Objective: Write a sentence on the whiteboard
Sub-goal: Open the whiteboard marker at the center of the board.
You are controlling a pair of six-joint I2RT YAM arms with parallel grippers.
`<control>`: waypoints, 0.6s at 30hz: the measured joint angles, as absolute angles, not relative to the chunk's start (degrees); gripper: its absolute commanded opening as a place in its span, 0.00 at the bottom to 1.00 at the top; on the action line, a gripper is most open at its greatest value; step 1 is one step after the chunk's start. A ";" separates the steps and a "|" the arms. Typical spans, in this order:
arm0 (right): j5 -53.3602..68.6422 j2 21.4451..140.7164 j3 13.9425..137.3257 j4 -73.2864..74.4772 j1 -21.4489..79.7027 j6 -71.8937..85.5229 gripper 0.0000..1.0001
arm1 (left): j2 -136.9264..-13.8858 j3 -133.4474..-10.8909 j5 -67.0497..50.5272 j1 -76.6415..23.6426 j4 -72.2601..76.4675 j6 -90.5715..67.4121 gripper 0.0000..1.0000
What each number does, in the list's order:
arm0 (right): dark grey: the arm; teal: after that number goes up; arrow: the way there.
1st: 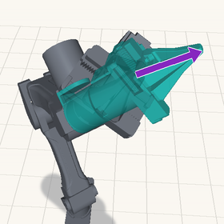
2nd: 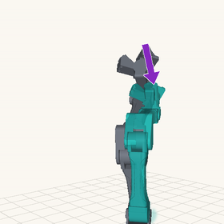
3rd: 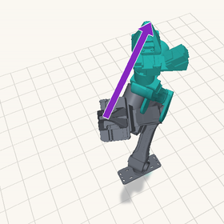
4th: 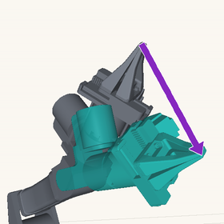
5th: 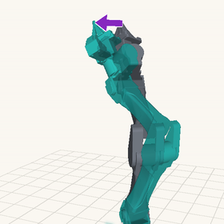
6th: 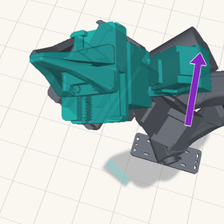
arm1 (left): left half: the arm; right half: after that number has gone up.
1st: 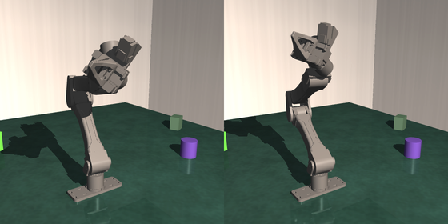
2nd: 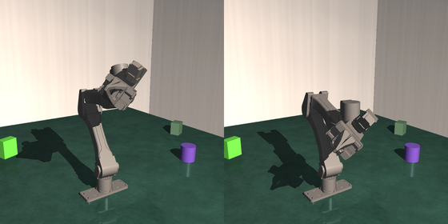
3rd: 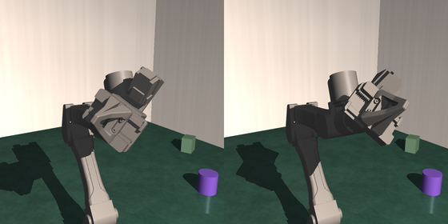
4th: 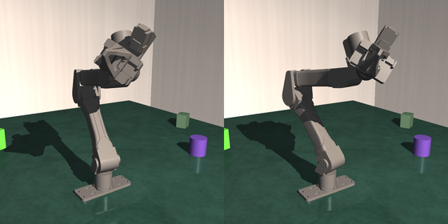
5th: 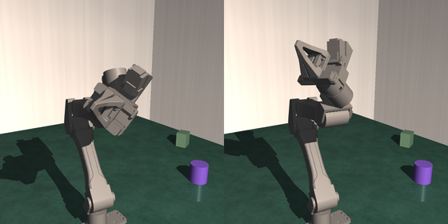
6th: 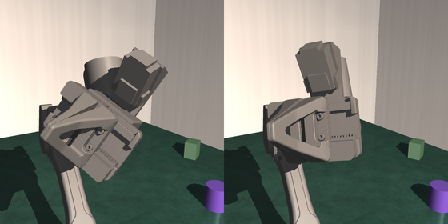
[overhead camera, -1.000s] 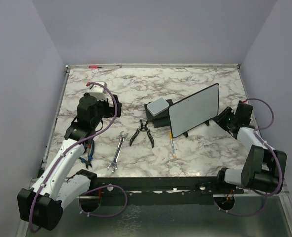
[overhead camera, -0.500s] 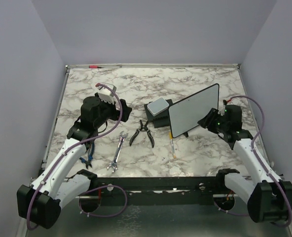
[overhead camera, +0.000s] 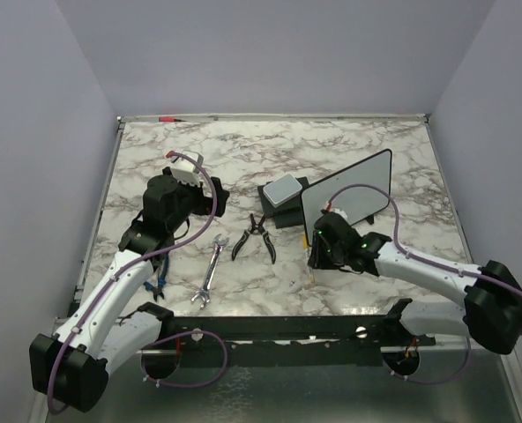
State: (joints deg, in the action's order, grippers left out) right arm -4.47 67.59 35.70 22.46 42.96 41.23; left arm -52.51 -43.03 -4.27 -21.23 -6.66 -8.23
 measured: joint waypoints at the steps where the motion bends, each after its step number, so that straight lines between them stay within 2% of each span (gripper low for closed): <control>1: -6.15 68.99 36.25 23.22 45.08 42.26 0.34 | -52.58 -43.03 -4.14 -21.23 -6.66 -8.21 0.99; 6: -11.64 77.36 39.40 25.82 53.19 47.05 0.34 | -52.69 -43.03 -3.99 -21.23 -6.63 -8.03 0.99; 18: -17.89 81.41 42.09 28.77 56.69 51.22 0.30 | -53.21 -43.03 -3.97 -21.23 -6.66 -8.05 0.99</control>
